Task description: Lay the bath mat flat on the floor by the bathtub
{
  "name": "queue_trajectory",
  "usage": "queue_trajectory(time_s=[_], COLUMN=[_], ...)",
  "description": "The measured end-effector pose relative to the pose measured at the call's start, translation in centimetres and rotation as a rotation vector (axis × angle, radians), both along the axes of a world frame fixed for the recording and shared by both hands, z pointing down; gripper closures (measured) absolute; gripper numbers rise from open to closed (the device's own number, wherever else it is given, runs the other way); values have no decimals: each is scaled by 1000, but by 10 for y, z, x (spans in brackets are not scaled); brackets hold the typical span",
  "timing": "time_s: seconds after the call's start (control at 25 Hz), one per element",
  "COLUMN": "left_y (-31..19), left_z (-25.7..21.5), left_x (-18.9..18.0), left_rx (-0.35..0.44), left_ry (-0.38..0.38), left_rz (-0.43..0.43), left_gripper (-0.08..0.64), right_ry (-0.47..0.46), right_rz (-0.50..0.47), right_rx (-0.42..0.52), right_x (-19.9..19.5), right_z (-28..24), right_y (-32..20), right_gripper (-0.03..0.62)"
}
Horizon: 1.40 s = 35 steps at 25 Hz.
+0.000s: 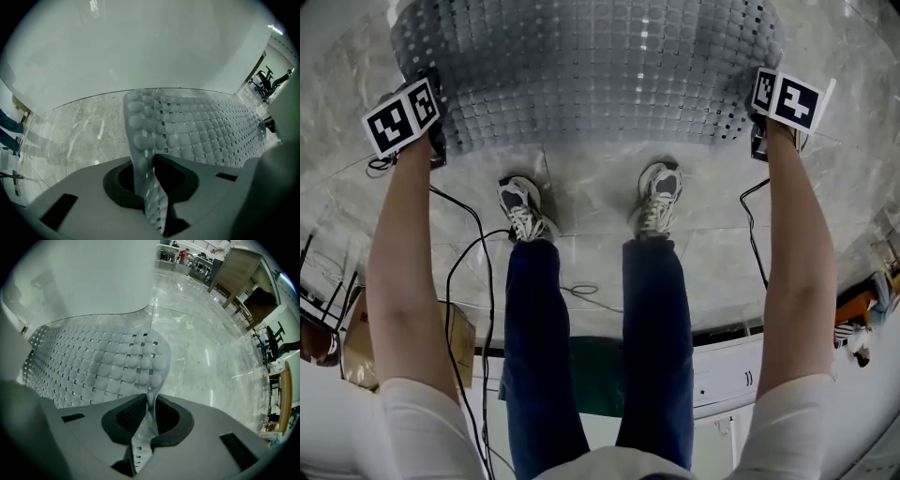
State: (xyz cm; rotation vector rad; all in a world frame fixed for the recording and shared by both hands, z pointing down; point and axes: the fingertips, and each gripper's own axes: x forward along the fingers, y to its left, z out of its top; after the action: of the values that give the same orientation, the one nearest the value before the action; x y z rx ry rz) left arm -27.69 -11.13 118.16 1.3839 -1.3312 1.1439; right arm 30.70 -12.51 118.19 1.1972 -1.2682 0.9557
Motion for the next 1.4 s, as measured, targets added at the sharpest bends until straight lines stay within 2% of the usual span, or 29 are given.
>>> queue_trajectory(time_s=[0.16,0.32,0.36,0.48,0.52,0.6,0.68,0.72,0.8,0.96,1.2,1.4], left_y=[-1,-1,-1,1,2,2,2,2,2,1,0,-2], left_z=[6,10,10,10,10,11,11,10,8,4,-6,-7], left_x=[-2,-5,-9,-25,-28,-29,-29,-29,-29,-29,-37,-26], left_rx=[-33,-31,-24,8,14,8,-3,-6,-6,-10,-5,-10], left_ry=[-24,-37,-55,-135,-146,-148,-134,-126,-114,-109,-160,-127], left_rz=[-13,-33,-39,-119,-140,-147,-149,-149,-146,-141,-124,-112], left_gripper=[505,491,477,334,324,324,324,324,324,322,323,334], right_ry=[26,40,38,34,39,57,79,89,97,102,81,89], right_rz=[-17,-23,-16,9,12,28,64,81,104,127,143,128], right_rx=[-9,-13,-8,7,7,11,24,28,19,10,10,4], right_x=[1,3,3,4,4,7,13,17,24,32,24,17], right_z=[6,9,9,8,8,6,3,2,0,-4,-8,-12], right_y=[0,0,0,-1,-1,-1,0,1,6,13,10,8], right_gripper=[551,551,551,549,546,526,475,427,403,403,409,495])
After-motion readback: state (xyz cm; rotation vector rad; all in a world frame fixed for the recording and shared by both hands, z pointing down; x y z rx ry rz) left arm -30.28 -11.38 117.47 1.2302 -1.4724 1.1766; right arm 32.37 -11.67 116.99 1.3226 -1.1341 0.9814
